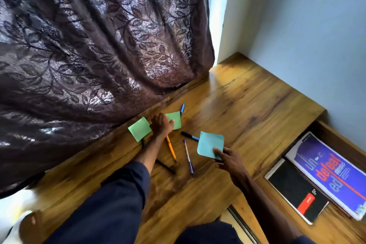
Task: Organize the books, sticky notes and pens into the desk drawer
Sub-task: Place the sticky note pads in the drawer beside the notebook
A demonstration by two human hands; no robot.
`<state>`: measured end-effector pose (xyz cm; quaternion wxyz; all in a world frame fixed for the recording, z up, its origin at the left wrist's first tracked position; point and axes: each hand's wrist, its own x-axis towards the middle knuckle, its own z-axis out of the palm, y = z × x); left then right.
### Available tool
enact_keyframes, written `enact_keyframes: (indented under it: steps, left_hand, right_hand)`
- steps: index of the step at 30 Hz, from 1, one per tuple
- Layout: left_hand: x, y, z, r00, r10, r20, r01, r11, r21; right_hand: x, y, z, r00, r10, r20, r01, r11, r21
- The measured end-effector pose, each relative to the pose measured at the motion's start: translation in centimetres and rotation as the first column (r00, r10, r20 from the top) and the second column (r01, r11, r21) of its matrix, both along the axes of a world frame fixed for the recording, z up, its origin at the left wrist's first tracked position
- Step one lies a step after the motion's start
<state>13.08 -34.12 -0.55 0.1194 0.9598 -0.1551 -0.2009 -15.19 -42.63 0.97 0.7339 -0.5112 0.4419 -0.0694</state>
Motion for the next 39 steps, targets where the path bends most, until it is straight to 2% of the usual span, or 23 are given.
enact_keyframes:
  steps: [3, 8, 14, 16, 22, 27, 29, 31, 34, 37, 39]
  left_hand:
    - [1.5, -1.1, -1.6, 0.992, 0.107, -0.069, -0.104, 0.993, 0.047]
    - [1.6, -1.8, -3.7, 0.993, 0.122, -0.005, -0.119, 0.978, 0.169]
    - [2.6, -1.9, -4.5, 0.974, 0.191, -0.122, -0.175, 0.976, 0.132]
    - [2.5, -1.9, -4.1, 0.972, 0.191, -0.135, -0.179, 0.979, 0.097]
    - [0.2, -1.3, -1.5, 0.970, 0.238, -0.041, -0.240, 0.968, -0.073]
    - [-4.5, -1.1, 1.7, 0.978, 0.210, 0.002, -0.198, 0.925, -0.324]
    - [-7.5, -1.8, 2.6, 0.982, 0.180, -0.059, -0.189, 0.912, -0.364]
    - [-10.8, -2.9, 2.5, 0.971, 0.130, -0.200, -0.206, 0.878, -0.431]
    - [-15.1, -4.5, 0.9, 0.943, -0.017, -0.332, -0.144, 0.879, -0.455]
    - [-19.7, -7.1, 0.8, 0.852, -0.148, -0.502, -0.101, 0.895, -0.435]
    - [-23.2, -9.1, 1.6, 0.761, -0.228, -0.608, -0.093, 0.888, -0.450]
  right_hand:
    - [0.5, -0.4, -0.2, 0.999, 0.038, -0.005, -0.038, 0.999, 0.010]
    - [1.4, -0.7, -0.8, 0.998, 0.056, -0.004, -0.055, 0.997, 0.052]
    - [1.6, -0.7, -2.0, 0.996, 0.077, -0.045, -0.075, 0.996, 0.057]
    - [1.3, -0.9, -2.1, 0.996, 0.078, -0.043, -0.075, 0.995, 0.065]
    - [-0.6, -1.8, -1.8, 0.999, 0.018, -0.035, -0.014, 0.995, 0.102]
    - [-2.9, -2.8, -2.1, 0.994, -0.096, -0.055, 0.104, 0.982, 0.157]
    - [-4.0, -3.2, -2.2, 0.985, -0.161, -0.055, 0.169, 0.967, 0.192]
    - [-5.3, -3.9, -2.3, 0.975, -0.215, -0.062, 0.223, 0.956, 0.190]
    - [-7.9, -5.1, -2.4, 0.941, -0.326, -0.092, 0.337, 0.928, 0.157]
    - [-11.8, -6.0, -2.4, 0.881, -0.459, -0.112, 0.471, 0.875, 0.114]
    - [-15.2, -6.1, -2.7, 0.826, -0.551, -0.124, 0.562, 0.822, 0.090]
